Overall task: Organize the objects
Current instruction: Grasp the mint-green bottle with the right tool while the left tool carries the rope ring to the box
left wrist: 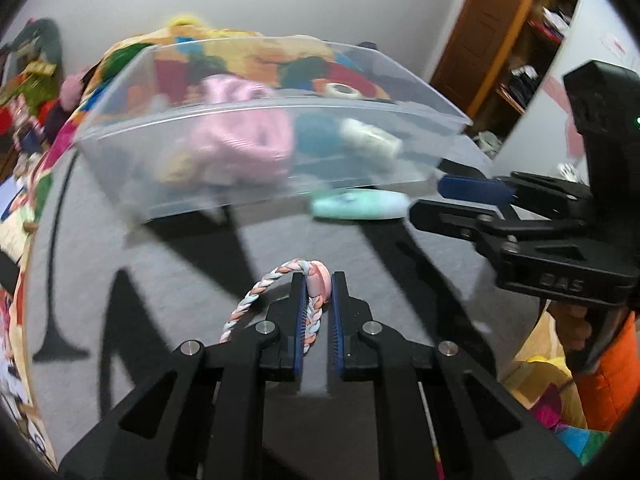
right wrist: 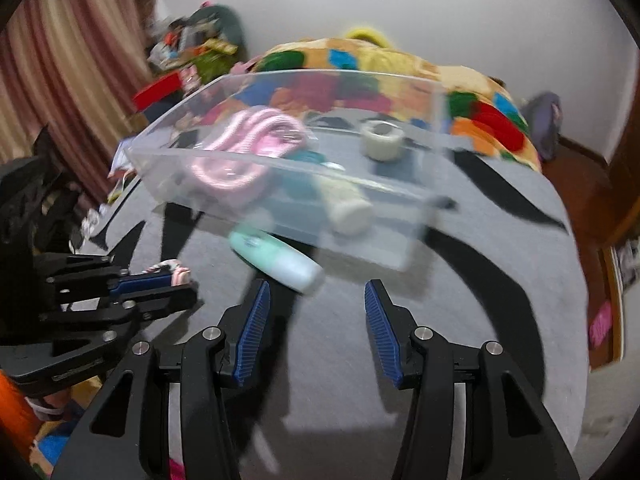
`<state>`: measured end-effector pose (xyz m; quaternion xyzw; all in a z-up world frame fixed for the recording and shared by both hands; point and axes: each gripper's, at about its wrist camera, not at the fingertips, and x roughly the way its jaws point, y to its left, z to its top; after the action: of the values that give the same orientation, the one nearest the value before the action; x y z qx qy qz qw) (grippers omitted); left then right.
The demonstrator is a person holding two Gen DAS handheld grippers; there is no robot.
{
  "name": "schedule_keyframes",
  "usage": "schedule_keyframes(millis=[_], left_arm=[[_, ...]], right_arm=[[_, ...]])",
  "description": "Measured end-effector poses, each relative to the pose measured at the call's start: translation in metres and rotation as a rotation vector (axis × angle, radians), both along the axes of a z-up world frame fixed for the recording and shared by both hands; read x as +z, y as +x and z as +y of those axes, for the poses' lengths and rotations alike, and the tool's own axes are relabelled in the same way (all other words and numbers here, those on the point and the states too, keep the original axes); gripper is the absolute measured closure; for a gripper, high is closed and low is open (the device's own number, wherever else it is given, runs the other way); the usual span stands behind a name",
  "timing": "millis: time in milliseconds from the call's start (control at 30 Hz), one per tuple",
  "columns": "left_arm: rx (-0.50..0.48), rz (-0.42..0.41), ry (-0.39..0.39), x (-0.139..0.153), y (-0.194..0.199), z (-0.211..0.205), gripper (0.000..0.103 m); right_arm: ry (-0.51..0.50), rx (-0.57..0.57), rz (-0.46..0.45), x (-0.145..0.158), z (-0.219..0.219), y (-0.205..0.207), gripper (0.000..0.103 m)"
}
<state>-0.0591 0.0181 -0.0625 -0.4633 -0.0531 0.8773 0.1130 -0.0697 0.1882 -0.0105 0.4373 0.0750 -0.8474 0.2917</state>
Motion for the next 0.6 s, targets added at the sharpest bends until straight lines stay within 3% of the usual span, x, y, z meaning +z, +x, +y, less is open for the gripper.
schedule_keyframes(millis=[233,300,400,600], left_arm=[[0.041,0.031,0.049,0.012,0.013,-0.024,0.092],[0.044,0.041,0.055,0.015,0.016,-0.024,0.092],[0.049,0.052,0.060,0.020,0.014,-0.021,0.092],[0.046,0.087,0.062,0.033,0.008,-0.024,0.092]], right_arm=[[0.118,0.119,-0.009,-0.017,-0.051,-0.017,0.057],[0.139,0.130,0.004,-0.020,-0.055,-0.013,0.065],[0.102,0.157,-0.011,-0.018,-0.052,-0.005,0.080],[0.023,0.147,-0.031,-0.011,-0.043,0.011,0.082]])
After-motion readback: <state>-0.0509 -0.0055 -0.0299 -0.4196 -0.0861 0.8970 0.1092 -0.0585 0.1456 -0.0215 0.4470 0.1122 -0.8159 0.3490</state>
